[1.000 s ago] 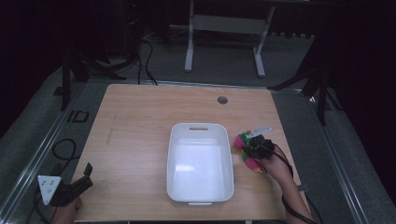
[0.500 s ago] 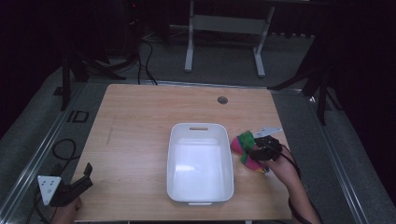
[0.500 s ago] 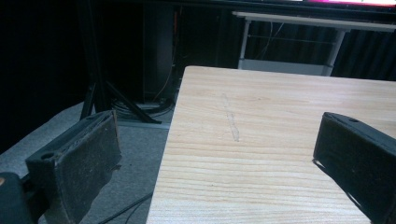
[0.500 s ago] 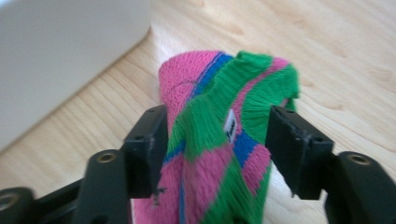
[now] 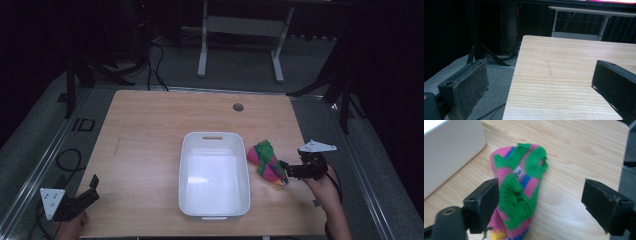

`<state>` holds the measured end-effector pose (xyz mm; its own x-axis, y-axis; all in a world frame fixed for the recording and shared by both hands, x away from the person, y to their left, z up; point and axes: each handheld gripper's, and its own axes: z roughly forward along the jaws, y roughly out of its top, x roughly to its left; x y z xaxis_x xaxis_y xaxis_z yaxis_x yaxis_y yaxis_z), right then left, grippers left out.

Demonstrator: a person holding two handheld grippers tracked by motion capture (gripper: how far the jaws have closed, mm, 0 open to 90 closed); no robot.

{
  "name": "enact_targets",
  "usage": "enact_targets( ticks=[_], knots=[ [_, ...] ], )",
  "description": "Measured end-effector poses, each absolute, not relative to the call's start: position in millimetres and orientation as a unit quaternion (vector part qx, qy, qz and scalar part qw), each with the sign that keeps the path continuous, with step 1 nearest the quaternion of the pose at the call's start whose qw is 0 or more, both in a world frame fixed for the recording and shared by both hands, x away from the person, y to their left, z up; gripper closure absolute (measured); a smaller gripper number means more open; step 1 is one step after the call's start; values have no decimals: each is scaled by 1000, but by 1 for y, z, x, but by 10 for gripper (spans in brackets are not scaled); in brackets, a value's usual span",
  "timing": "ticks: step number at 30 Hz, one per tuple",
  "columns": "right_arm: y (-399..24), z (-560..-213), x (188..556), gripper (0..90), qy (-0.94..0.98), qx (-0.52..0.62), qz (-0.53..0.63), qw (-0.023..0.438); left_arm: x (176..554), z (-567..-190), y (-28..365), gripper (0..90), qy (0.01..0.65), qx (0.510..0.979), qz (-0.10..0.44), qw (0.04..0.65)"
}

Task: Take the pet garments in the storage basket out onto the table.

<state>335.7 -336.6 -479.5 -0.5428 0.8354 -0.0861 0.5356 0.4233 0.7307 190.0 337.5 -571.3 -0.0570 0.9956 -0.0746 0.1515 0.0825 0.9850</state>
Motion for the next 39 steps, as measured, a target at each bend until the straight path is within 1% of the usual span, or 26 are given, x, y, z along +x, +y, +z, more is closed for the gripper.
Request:
enact_targets(
  ticks=[5, 8, 13, 20, 23, 31, 39],
  knots=[
    [-352, -488, 329, 129, 799, 440, 342, 227, 190, -571, 337, 12, 569, 504, 453, 466],
    [-360, -494, 324, 129, 790, 445, 347, 239, 190, -571, 337, 12, 569, 504, 453, 466],
    [-370, -507, 316, 124, 778, 458, 356, 241, 190, -571, 338, 12, 569, 504, 453, 466],
    [-381, -523, 300, 133, 750, 474, 376, 267, 190, -571, 337, 12, 568, 505, 453, 466],
    [-387, -529, 294, 138, 743, 474, 392, 266, 190, -571, 337, 12, 568, 506, 454, 465],
    [-397, -539, 277, 138, 698, 496, 419, 301, 190, -571, 337, 12, 568, 505, 454, 465],
    [-400, -552, 268, 137, 679, 511, 431, 303, 190, -571, 337, 12, 568, 505, 455, 465]
  ],
)
